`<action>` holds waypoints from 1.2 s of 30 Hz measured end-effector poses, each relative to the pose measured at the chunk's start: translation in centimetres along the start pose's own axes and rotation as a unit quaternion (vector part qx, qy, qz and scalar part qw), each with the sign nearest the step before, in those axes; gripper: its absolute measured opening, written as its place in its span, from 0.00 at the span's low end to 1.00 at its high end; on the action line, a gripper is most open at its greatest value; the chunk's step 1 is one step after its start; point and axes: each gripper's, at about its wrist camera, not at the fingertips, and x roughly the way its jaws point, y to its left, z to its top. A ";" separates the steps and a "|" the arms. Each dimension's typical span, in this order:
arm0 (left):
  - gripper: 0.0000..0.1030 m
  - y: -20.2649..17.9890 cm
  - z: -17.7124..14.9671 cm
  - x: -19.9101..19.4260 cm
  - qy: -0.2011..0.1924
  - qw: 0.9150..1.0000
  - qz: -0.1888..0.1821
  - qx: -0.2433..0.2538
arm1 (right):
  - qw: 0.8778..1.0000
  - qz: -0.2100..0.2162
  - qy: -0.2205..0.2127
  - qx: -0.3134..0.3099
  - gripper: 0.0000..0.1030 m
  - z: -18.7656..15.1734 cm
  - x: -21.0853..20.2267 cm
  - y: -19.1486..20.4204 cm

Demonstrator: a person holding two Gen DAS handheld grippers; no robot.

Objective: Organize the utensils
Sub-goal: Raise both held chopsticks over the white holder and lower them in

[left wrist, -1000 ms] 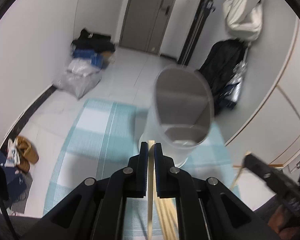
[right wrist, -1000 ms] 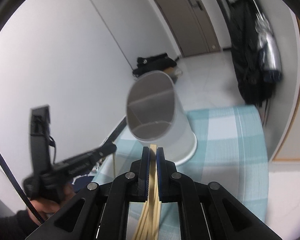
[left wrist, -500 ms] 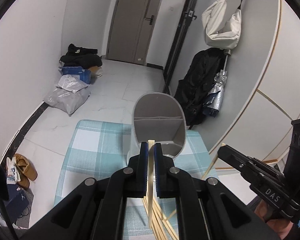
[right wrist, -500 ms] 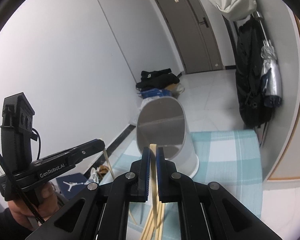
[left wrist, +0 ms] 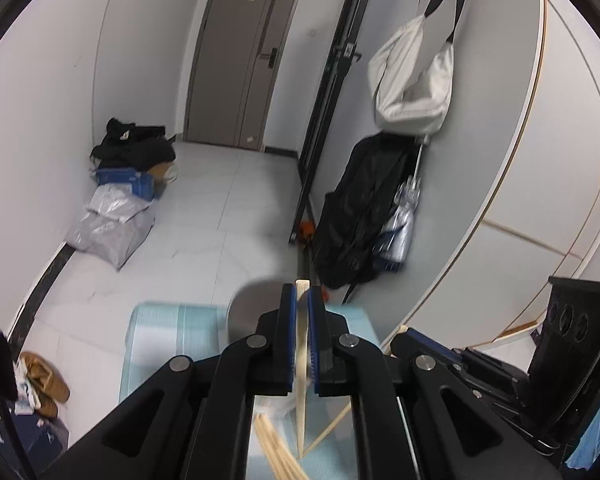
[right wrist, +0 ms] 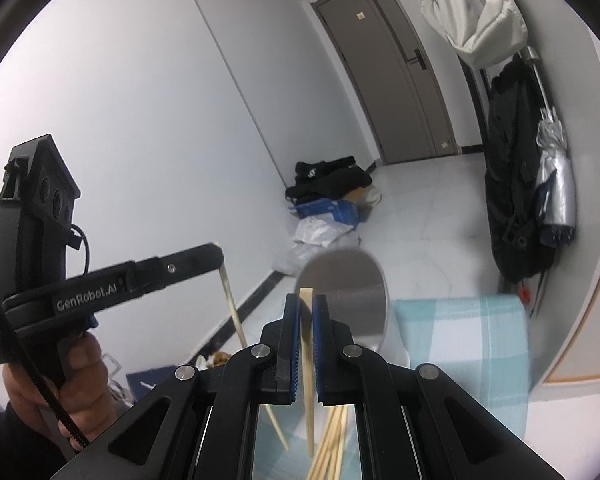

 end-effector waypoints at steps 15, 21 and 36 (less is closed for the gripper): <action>0.02 0.3 7.5 2.8 -0.071 0.997 0.008 0.039 | 0.996 -0.018 -0.065 -0.061 0.05 11.8 1.9 0.3; 0.02 1.1 6.4 5.5 -0.065 0.995 0.009 0.072 | 0.992 -0.031 -0.064 -0.105 0.05 11.8 5.2 0.5; 0.02 2.3 4.1 10.3 0.038 0.993 -0.021 0.106 | 0.992 -0.011 0.044 -0.116 0.05 7.4 11.8 -2.1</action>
